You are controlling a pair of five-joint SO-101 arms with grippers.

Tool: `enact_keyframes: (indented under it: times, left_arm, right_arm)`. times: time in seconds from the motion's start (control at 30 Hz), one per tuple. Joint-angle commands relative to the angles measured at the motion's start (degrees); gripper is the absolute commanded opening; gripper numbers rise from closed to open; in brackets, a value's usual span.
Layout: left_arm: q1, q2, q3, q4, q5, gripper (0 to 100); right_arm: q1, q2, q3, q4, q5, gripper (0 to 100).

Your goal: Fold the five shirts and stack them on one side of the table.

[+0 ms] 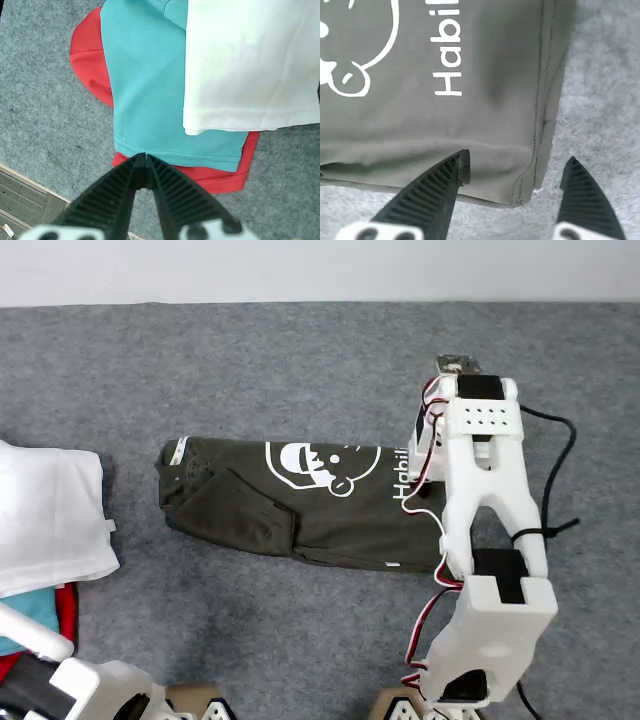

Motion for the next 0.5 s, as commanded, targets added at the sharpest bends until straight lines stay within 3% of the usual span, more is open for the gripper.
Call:
enact_keyframes:
  times: [0.0, 0.47]
  left_arm:
    - [0.62, -2.55, -1.80, 1.49, -0.44, 1]
    - [0.62, -2.55, -1.80, 1.49, -0.44, 1]
  right_arm:
    - [0.04, 1.71, -0.26, -0.48, -0.79, 30.3]
    - [1.27, 13.32, -0.62, -7.08, -0.62, 30.3]
